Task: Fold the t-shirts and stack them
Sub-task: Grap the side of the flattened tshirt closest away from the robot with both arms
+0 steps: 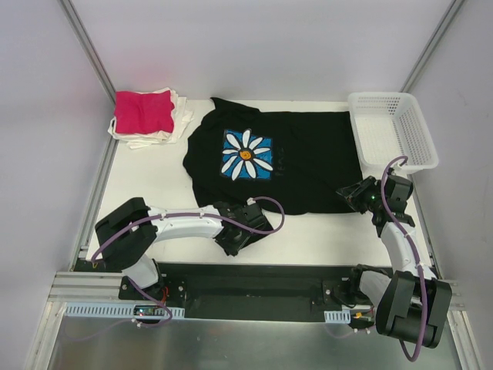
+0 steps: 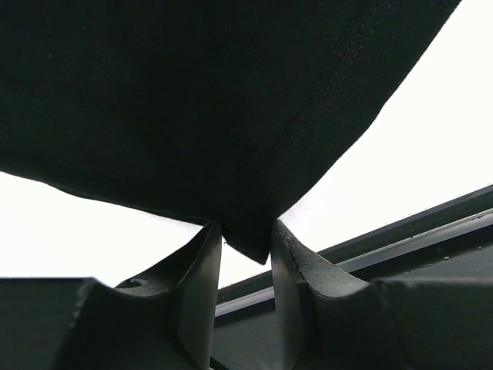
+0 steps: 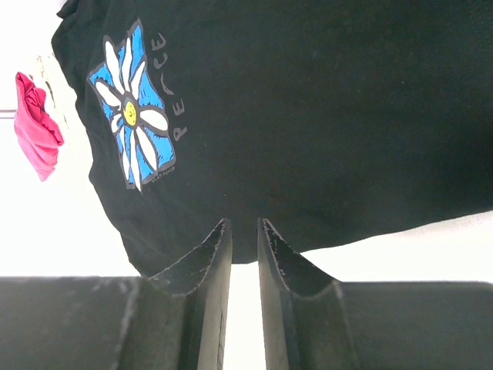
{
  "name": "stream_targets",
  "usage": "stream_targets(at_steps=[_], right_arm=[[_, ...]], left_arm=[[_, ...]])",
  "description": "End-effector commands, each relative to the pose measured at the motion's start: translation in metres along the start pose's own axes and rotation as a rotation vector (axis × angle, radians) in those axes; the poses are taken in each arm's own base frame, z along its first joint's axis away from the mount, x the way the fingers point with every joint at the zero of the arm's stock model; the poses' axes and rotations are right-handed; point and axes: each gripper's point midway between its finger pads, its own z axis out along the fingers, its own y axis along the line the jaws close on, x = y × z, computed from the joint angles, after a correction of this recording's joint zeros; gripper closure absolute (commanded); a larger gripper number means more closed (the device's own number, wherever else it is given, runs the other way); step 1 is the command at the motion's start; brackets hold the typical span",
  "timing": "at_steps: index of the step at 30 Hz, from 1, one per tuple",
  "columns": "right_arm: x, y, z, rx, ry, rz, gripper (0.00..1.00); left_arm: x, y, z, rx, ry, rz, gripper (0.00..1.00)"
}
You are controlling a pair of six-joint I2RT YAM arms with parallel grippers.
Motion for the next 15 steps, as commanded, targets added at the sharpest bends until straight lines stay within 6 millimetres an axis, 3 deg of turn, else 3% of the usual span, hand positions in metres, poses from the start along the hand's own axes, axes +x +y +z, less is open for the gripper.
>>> stream_targets(at_steps=[1, 9, 12, 15], right_arm=[[-0.004, 0.003, 0.000, -0.029, -0.012, -0.023, 0.78], [-0.006, 0.000, -0.001, -0.019, -0.028, -0.018, 0.78], [-0.009, -0.007, -0.002, 0.008, -0.042, -0.013, 0.78], [-0.015, -0.014, -0.002, 0.036, -0.060, 0.001, 0.71]], left_arm=[[-0.005, 0.001, 0.000, -0.019, -0.004, 0.009, 0.74], [-0.008, -0.001, -0.002, -0.011, -0.012, 0.012, 0.99], [-0.014, -0.001, -0.008, -0.005, -0.037, 0.007, 1.00], [-0.023, 0.000, -0.020, -0.008, -0.086, 0.003, 1.00]])
